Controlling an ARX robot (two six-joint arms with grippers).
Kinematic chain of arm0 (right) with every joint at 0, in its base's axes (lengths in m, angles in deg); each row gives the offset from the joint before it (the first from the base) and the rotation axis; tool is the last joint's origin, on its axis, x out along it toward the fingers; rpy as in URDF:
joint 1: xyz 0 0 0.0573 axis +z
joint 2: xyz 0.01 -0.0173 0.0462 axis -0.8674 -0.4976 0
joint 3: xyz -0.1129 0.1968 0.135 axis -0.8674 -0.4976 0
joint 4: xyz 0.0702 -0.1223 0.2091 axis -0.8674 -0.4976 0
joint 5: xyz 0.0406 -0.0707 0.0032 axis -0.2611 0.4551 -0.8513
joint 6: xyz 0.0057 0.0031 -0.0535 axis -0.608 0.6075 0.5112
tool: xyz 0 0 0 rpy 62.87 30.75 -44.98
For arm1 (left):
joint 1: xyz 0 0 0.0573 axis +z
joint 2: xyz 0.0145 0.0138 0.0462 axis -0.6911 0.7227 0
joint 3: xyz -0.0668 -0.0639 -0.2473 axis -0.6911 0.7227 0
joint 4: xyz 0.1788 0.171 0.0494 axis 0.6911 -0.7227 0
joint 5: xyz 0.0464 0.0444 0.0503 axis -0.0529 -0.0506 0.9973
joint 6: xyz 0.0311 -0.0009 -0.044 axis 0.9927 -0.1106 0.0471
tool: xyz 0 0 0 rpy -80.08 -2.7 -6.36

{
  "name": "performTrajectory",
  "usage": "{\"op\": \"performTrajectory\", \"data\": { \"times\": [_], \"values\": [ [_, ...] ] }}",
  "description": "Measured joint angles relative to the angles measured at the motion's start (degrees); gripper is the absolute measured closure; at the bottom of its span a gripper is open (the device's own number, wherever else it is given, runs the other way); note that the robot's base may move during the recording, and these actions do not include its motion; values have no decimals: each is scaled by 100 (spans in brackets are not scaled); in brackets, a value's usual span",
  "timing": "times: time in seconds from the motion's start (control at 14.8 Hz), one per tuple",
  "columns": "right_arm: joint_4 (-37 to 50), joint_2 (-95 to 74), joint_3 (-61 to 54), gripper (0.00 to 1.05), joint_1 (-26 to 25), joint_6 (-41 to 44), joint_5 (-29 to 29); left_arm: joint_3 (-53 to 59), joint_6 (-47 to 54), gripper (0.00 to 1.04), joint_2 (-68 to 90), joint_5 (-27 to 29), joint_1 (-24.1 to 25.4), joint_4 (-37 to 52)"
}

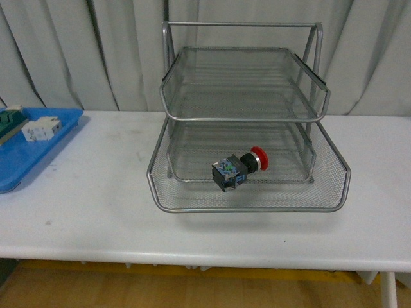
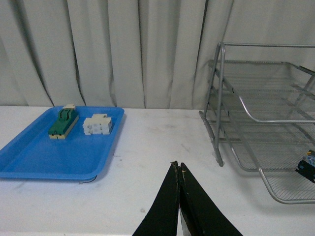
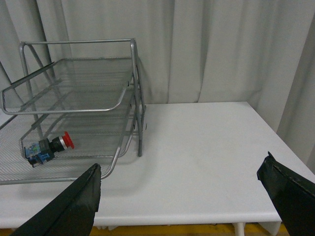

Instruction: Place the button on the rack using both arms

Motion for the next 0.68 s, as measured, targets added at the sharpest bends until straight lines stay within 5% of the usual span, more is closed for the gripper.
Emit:
{"op": "performTrajectory", "data": {
  "times": [0.68],
  "values": [
    [0,0,0,6,0,0,0,0,0,103,-1443,0,0,-1460]
  ]
}}
